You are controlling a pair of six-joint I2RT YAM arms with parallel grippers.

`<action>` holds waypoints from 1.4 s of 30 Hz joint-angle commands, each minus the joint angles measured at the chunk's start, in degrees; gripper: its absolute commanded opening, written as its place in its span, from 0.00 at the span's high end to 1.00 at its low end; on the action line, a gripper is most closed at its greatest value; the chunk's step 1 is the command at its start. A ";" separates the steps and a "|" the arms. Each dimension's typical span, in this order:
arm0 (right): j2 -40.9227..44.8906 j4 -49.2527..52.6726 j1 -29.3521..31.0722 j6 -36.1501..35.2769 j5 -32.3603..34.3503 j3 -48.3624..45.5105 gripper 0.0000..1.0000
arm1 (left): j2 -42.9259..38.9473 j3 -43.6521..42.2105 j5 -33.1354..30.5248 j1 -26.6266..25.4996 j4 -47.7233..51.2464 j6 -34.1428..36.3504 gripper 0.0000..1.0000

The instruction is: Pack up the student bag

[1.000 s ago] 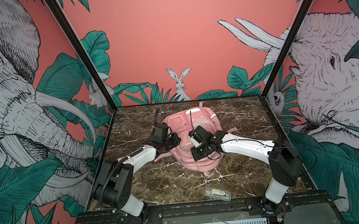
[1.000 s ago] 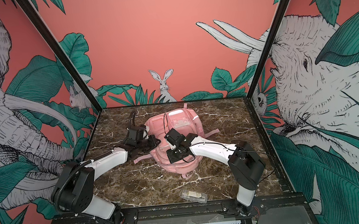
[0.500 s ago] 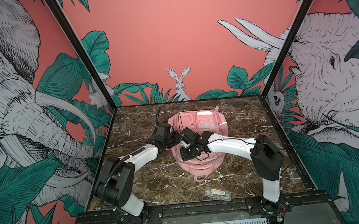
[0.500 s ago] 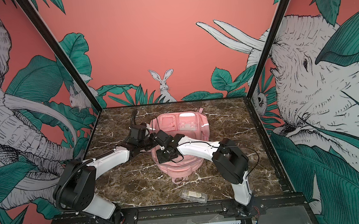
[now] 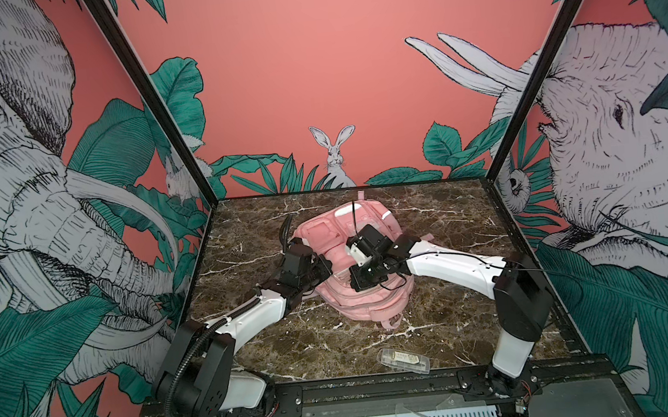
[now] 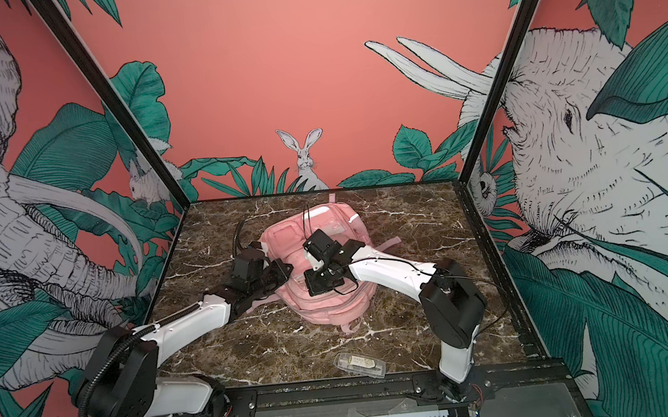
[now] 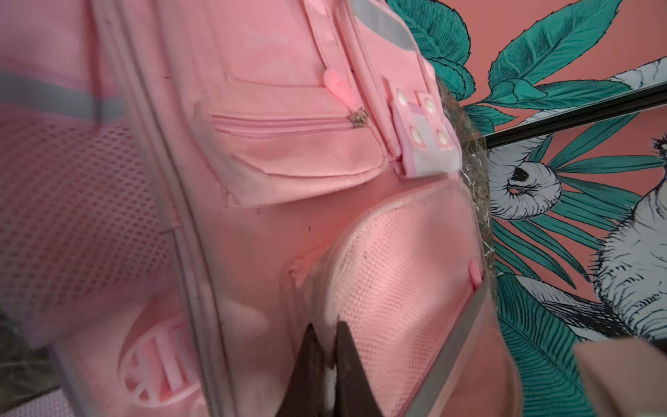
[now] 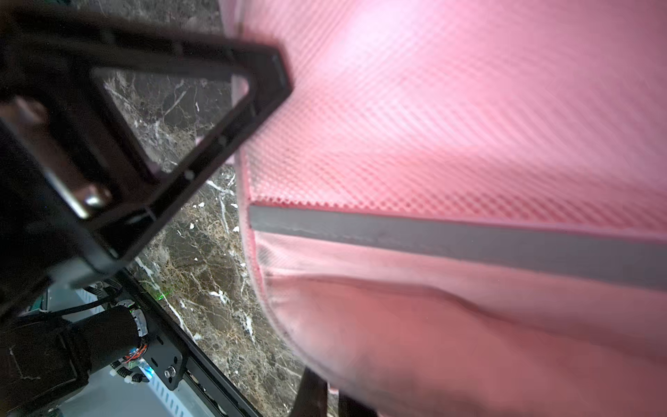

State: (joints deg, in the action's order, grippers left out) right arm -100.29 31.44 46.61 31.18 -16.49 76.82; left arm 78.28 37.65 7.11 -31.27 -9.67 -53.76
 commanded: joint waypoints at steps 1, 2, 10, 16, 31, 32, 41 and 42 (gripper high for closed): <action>2.83 -0.43 -3.60 -4.13 6.16 -1.04 0.99 | 0.32 -0.29 0.89 -3.93 1.33 -1.26 0.85; 3.20 0.09 -3.55 -4.70 5.99 -1.23 0.99 | 1.39 0.51 1.25 -4.95 0.57 -1.33 0.82; 5.32 0.00 -2.85 -3.51 3.83 -7.52 0.98 | 9.70 6.69 2.97 -9.92 -4.53 -3.05 0.78; 4.56 -3.41 -1.11 -0.69 3.40 -7.93 0.99 | 12.22 10.28 3.68 -10.61 -4.97 -3.15 0.78; -3.08 -11.23 2.32 7.60 5.27 2.55 0.99 | 11.45 9.38 2.67 -11.81 -4.98 -3.34 0.79; -2.50 -10.74 2.30 7.56 5.91 2.24 0.99 | 11.01 9.12 1.76 -11.80 -4.64 -2.55 0.79; -1.16 -13.31 1.47 7.49 6.12 -3.34 0.99 | 6.51 9.21 0.98 -6.49 2.42 2.42 0.72; -1.50 -13.57 1.39 7.59 6.08 -3.12 0.99 | 6.07 8.81 1.06 -5.70 2.82 2.59 0.72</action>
State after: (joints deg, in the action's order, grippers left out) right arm -102.06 24.69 48.18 37.60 -10.20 73.93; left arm 87.81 46.89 5.69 -38.28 -8.69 -53.56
